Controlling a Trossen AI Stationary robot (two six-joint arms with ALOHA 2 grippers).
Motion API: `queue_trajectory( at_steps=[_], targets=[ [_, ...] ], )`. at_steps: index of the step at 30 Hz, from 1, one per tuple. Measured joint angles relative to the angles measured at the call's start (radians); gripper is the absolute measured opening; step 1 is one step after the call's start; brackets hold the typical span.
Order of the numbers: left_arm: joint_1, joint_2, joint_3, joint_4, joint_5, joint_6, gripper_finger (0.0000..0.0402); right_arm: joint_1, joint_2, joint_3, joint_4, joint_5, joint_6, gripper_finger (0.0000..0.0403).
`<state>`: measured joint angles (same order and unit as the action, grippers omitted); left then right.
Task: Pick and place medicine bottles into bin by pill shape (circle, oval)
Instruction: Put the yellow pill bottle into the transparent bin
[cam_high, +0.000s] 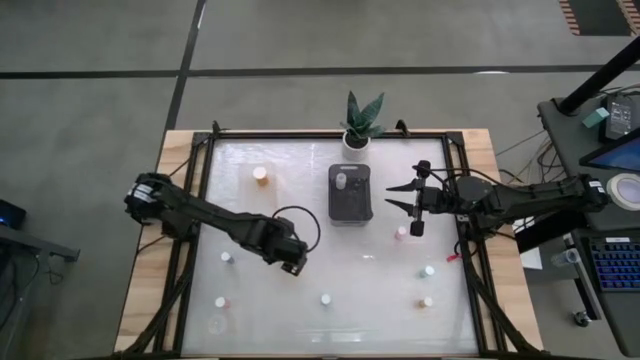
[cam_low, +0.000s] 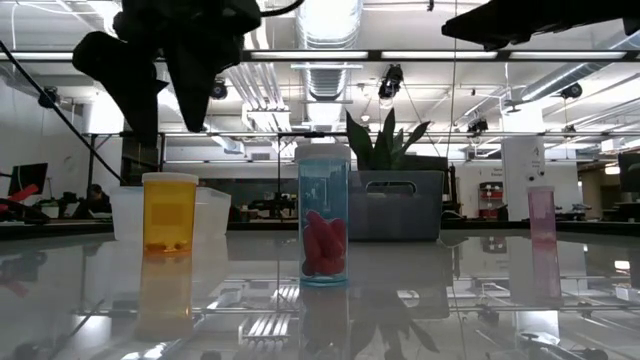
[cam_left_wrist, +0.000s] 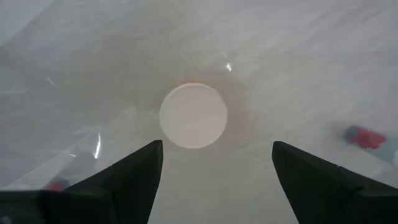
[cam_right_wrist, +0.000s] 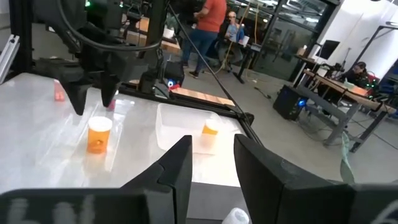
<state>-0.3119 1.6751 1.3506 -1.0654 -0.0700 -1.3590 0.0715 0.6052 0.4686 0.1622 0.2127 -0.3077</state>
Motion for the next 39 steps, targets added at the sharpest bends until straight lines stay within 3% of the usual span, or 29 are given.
queue_trajectory(
  at_steps=[18,33,39],
  targets=[
    [0.001,0.021,-0.048,0.021,-0.066,-0.022,0.0286,0.0,0.0,0.0,-0.03,0.0,0.0,0.0093],
    [0.01,0.092,-0.046,0.041,-0.051,0.031,0.0285,0.0,0.0,0.0,-0.031,0.0,-0.007,0.009],
    [0.011,0.092,-0.047,0.041,-0.044,0.034,0.0254,0.0,0.0,0.0,-0.031,0.0,-0.007,0.0084]
  ],
)
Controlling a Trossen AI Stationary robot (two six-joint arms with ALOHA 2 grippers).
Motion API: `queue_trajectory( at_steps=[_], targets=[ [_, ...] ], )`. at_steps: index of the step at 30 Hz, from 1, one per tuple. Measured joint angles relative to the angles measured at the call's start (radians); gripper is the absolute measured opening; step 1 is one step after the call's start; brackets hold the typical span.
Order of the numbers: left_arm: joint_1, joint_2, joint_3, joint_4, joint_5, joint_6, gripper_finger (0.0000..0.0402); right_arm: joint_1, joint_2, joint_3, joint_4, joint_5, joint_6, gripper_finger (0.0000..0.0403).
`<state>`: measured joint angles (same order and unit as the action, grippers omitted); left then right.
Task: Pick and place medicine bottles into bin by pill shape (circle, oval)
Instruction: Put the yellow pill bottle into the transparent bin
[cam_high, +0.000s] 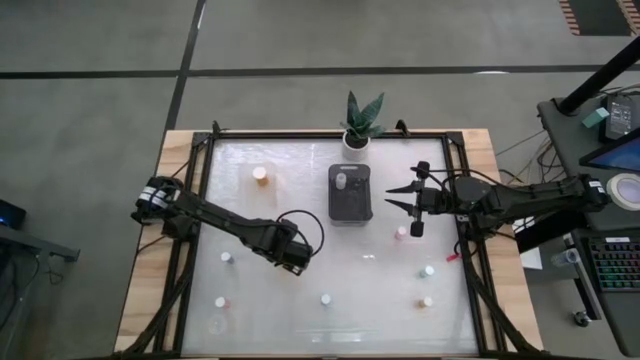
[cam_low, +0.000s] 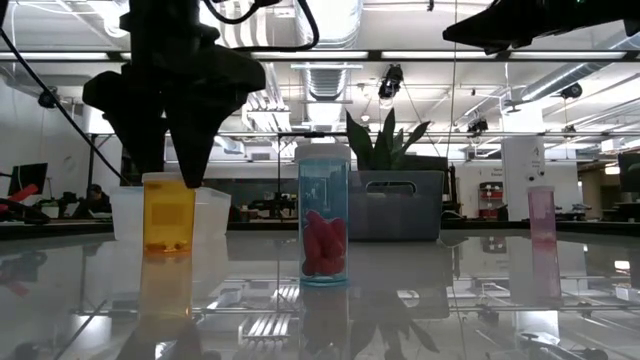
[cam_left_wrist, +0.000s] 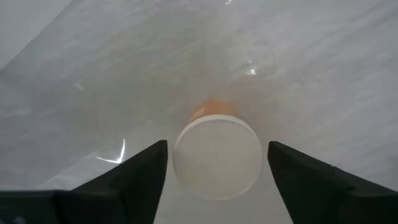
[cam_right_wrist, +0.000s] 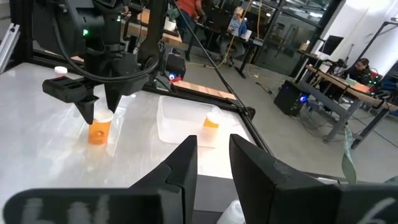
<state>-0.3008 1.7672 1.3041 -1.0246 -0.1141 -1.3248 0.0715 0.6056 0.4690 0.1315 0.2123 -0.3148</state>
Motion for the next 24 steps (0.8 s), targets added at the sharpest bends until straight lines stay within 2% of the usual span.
queue_trajectory(
  at_steps=[9,18,24],
  targets=[
    [0.0,0.0,0.0,-0.001,0.0,0.007,0.0195,0.0,0.0,0.0,0.0,0.0,0.0,0.0084],
    [0.024,-0.035,0.108,-0.113,0.004,0.129,0.0194,0.0,0.0,0.0,0.0,0.0,0.0,0.0077],
    [0.082,-0.098,0.203,-0.18,-0.053,0.243,0.0194,0.0,0.0,0.0,-0.001,0.0,-0.003,0.0077]
  ],
)
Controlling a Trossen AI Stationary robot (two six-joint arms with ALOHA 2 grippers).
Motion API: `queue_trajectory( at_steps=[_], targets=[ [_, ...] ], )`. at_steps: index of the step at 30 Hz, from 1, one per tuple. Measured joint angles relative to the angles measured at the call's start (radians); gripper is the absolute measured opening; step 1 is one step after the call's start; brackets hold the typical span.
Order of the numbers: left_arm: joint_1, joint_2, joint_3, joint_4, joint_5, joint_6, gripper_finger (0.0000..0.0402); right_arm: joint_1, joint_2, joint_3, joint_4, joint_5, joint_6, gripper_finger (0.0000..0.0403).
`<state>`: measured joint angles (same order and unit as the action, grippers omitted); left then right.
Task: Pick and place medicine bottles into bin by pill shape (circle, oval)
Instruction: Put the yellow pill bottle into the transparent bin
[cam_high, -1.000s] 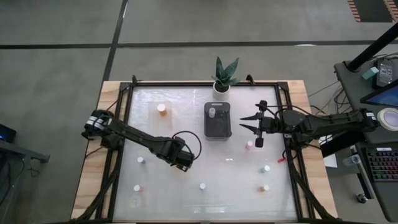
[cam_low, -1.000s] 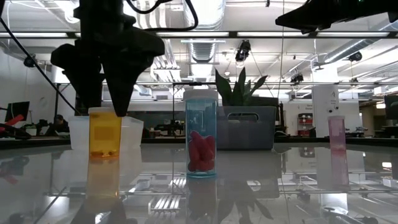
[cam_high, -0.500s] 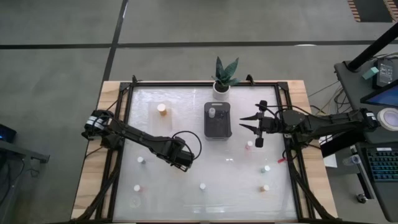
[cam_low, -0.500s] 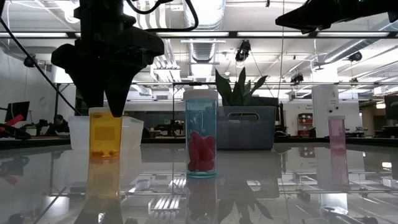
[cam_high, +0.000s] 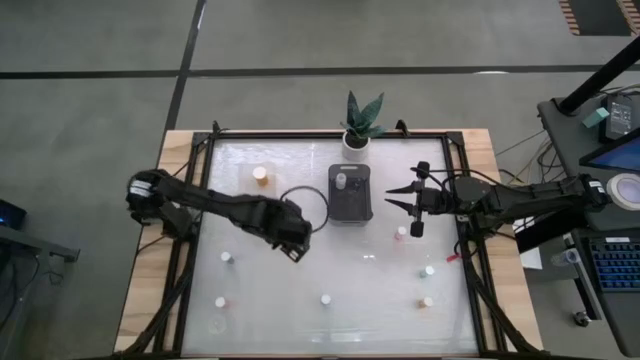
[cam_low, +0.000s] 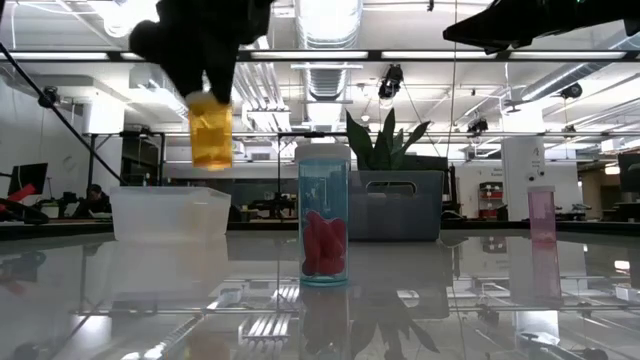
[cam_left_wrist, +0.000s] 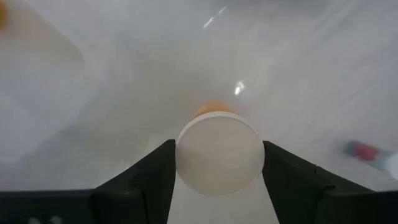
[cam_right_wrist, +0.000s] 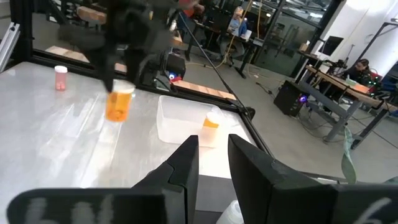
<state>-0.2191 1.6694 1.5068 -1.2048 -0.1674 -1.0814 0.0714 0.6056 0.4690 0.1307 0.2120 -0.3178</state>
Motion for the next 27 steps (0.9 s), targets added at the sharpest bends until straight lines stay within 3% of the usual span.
queue_trajectory(
  at_steps=[16,27],
  targets=[
    [0.309,-0.175,-0.074,-0.09,-0.079,0.358,0.0194,0.0,0.0,0.0,-0.001,0.0,0.001,0.007],
    [0.499,-0.199,-0.237,-0.02,-0.086,0.505,0.0194,0.0,0.0,0.0,-0.004,0.0,-0.006,0.0068]
  ],
)
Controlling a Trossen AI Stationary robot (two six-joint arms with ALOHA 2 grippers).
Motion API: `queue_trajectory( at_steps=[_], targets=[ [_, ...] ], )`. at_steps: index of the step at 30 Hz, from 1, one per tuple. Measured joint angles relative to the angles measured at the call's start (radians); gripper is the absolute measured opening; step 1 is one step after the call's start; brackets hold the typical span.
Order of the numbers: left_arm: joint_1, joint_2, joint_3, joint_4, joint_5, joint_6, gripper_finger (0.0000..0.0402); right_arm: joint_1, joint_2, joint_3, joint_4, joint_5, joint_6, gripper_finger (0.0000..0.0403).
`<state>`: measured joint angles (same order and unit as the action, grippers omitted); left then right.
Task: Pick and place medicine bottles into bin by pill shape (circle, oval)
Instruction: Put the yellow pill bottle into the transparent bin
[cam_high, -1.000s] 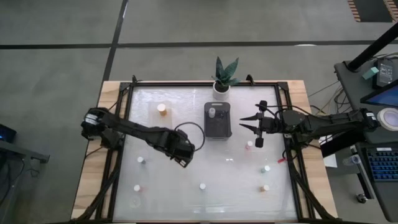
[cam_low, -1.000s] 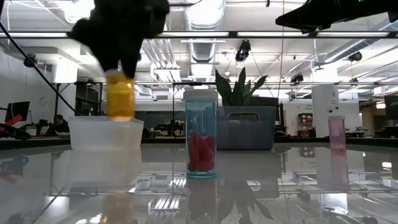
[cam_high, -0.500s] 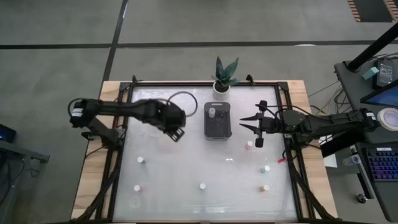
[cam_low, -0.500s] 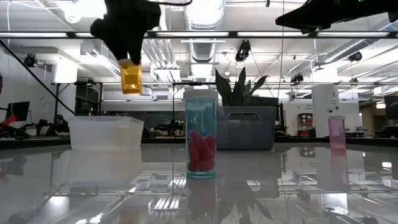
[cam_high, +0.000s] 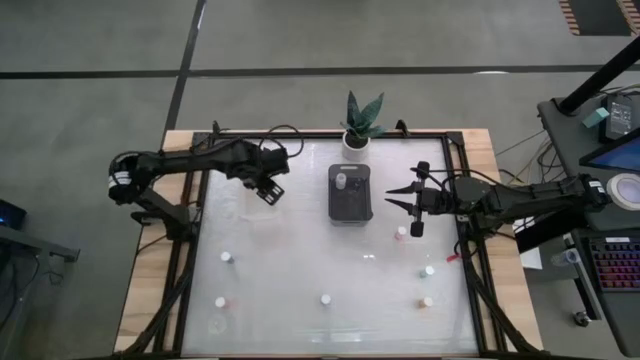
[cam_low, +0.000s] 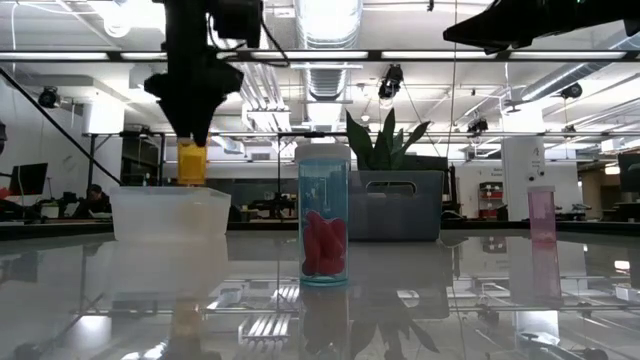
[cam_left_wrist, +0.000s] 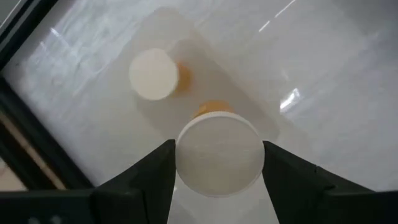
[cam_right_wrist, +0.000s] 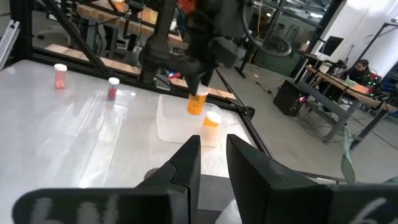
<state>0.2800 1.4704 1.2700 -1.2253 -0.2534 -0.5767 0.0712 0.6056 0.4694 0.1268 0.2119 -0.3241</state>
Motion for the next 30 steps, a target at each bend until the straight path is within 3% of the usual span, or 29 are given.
queue_trajectory(
  at_steps=[13,30],
  targets=[
    [0.112,-0.002,-0.118,0.185,0.093,0.07,0.0194,0.0,0.0,0.0,-0.003,0.0,-0.009,0.0067],
    [0.113,0.004,-0.199,0.24,0.109,0.064,0.0194,0.0,0.0,0.0,-0.01,0.0,-0.01,0.0063]
  ],
)
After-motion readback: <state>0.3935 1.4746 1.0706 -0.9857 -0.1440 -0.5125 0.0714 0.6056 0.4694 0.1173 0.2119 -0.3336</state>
